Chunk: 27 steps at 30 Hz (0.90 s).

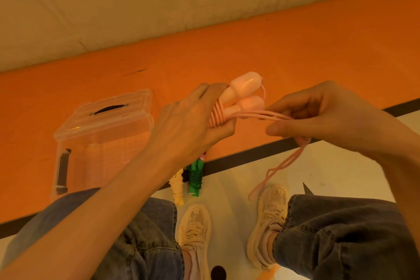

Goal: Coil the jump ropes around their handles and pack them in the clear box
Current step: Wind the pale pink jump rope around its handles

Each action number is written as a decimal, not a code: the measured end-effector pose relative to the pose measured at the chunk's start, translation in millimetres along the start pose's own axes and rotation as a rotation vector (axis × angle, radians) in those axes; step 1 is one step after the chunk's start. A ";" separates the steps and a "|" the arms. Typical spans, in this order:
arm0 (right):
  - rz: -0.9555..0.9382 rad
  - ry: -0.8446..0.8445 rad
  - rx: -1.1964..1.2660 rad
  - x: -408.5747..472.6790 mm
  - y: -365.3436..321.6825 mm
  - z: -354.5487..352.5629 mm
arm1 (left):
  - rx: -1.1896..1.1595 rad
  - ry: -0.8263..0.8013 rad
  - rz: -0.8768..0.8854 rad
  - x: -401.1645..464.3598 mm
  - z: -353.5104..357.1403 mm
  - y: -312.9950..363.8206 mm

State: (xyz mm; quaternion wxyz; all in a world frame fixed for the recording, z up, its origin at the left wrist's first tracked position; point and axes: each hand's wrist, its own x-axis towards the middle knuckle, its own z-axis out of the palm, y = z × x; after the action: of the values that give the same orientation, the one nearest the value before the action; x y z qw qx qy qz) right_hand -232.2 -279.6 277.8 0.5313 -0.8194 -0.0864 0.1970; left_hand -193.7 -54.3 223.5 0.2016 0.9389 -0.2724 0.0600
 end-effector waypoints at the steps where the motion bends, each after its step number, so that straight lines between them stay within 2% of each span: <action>1: 0.026 0.017 -0.041 -0.4 4.0 -7.2 | 0.021 0.005 0.004 -0.5 0.7 -0.9; 5: 0.078 0.121 -0.080 -4.3 17.4 -32.3 | 0.046 -0.037 0.005 -0.6 -1.9 -2.1; 10: -0.171 0.364 0.007 1.4 12.4 -26.4 | 0.043 -0.140 0.013 1.2 -7.1 -0.3; 13: -0.253 0.431 -0.004 14.7 10.0 -16.8 | 0.044 -0.226 0.037 1.0 -6.7 1.8; 23: -0.276 0.503 0.004 47.4 15.1 -7.1 | 0.017 -0.309 0.086 4.2 -8.7 4.3; 27: -0.246 0.478 -0.016 53.7 12.2 -3.3 | -0.098 -0.340 0.117 2.7 -6.7 6.3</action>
State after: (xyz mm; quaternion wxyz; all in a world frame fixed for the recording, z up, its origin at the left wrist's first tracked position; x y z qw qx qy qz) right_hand -182.9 -268.7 255.5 0.5502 -0.8301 -0.0591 -0.0686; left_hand -194.8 -57.7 232.4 0.1943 0.9071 -0.3593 -0.1010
